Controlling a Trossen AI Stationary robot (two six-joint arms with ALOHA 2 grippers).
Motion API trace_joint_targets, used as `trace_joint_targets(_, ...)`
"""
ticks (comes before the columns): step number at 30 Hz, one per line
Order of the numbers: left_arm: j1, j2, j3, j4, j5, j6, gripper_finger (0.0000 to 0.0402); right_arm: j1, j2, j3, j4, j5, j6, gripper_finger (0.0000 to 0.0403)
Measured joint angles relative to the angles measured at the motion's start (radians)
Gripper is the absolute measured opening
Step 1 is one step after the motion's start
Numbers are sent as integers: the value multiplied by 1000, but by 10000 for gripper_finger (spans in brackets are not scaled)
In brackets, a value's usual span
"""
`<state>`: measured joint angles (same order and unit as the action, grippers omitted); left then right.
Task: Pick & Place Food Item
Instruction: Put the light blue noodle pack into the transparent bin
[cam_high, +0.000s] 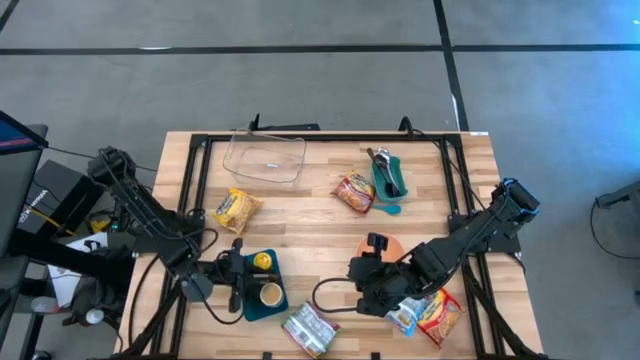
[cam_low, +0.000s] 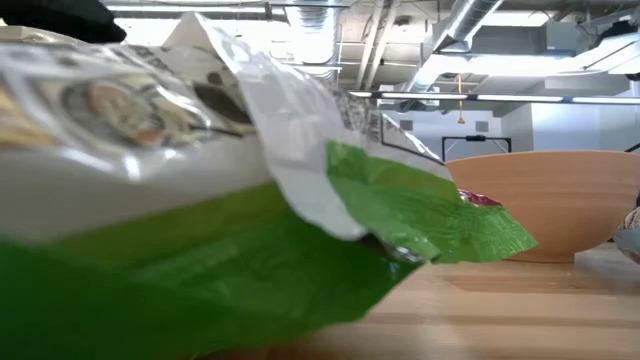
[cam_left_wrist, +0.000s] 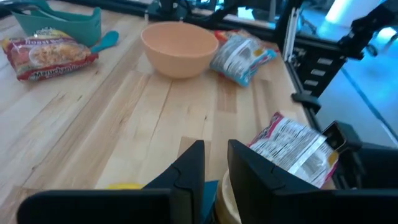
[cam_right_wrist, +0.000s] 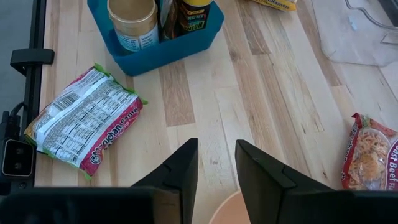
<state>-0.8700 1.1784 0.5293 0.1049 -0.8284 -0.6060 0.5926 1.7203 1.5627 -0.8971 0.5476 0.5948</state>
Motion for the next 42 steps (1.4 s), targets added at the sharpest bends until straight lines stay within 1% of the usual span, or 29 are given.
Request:
trace_joint_targets(5, 0, -32, 0, 9, 0, 45, 66, 0, 0, 0, 0, 0, 0, 101)
trace_joint_targets(11, 16, -33, 0, 69, 0, 109, 71, 0, 0, 0, 0, 0, 0, 101)
trace_joint_targets(14, 36, -33, 0, 79, 0, 111, 90, 0, 0, 0, 0, 0, -1, 101)
trace_joint_targets(18, 68, -33, 0, 88, 0, 105, 131, 0, 0, 0, -8, -1, 3, 101)
trace_joint_targets(20, 85, -33, 0, 119, 0, 103, 149, 1, 0, 0, -24, -17, 8, 101)
trace_joint_targets(23, 101, -33, 0, 190, 0, 128, 165, 9, 0, 0, -47, -51, 21, 101)
trace_joint_targets(28, 120, -33, 0, 272, 0, 180, 172, 37, 0, 0, -94, -56, 94, 101)
trace_joint_targets(31, 120, -33, 0, 301, -1, 183, 172, 66, 0, 0, -144, -56, 162, 101)
trace_joint_targets(37, 121, -33, 0, 310, 0, 183, 166, 139, 0, 0, -243, -69, 333, 101)
trace_joint_targets(42, 120, -33, 0, 309, 0, 183, 160, 209, 0, 0, -267, -79, 469, 101)
